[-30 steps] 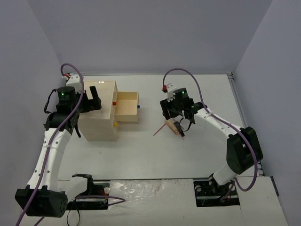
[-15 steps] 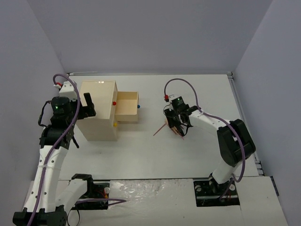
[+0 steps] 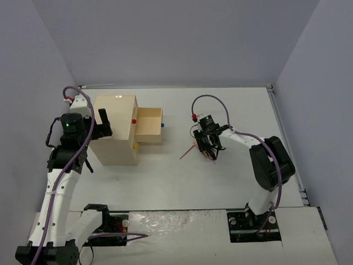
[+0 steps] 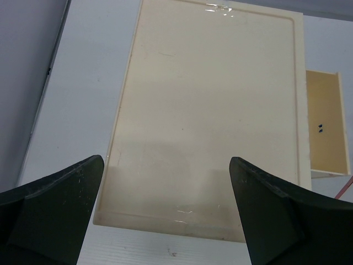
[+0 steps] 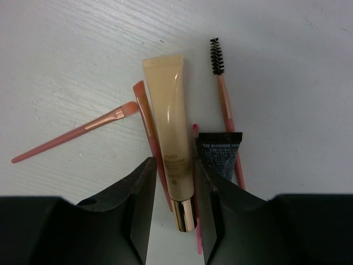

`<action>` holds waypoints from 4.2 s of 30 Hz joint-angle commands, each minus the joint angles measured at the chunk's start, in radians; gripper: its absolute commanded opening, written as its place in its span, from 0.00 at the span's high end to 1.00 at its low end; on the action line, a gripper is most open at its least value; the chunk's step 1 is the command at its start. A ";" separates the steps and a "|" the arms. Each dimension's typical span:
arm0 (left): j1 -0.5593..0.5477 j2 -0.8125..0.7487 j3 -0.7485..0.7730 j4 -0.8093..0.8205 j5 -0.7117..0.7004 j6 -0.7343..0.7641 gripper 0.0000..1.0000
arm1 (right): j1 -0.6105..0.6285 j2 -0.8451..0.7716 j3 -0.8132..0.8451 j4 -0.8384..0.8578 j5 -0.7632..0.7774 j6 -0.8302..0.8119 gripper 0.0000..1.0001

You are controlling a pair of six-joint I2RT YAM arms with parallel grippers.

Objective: Organize the makeup

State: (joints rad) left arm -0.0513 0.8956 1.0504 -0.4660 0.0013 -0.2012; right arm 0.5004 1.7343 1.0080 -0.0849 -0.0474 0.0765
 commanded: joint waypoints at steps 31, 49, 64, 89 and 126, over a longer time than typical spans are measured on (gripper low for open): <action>0.010 0.014 0.021 0.069 0.020 -0.007 0.03 | 0.230 -0.100 0.516 0.054 -0.065 0.064 1.00; 0.010 0.015 0.017 0.073 0.042 -0.015 0.03 | 0.273 0.134 0.660 0.262 -0.138 0.174 0.52; 0.012 0.030 0.022 0.064 0.052 -0.022 0.03 | 0.063 -0.287 0.157 0.024 0.126 0.066 0.42; 0.011 0.037 0.023 0.059 0.060 -0.026 0.03 | -0.099 -0.091 -0.053 0.004 -0.037 0.049 0.66; 0.013 0.052 0.020 0.064 0.063 -0.027 0.03 | 0.215 -0.071 0.568 0.049 -0.153 0.081 0.98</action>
State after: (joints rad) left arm -0.0456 0.9436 1.0485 -0.4599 0.0593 -0.2176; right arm 0.6552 1.5754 1.4423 -0.1300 -0.1231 0.1291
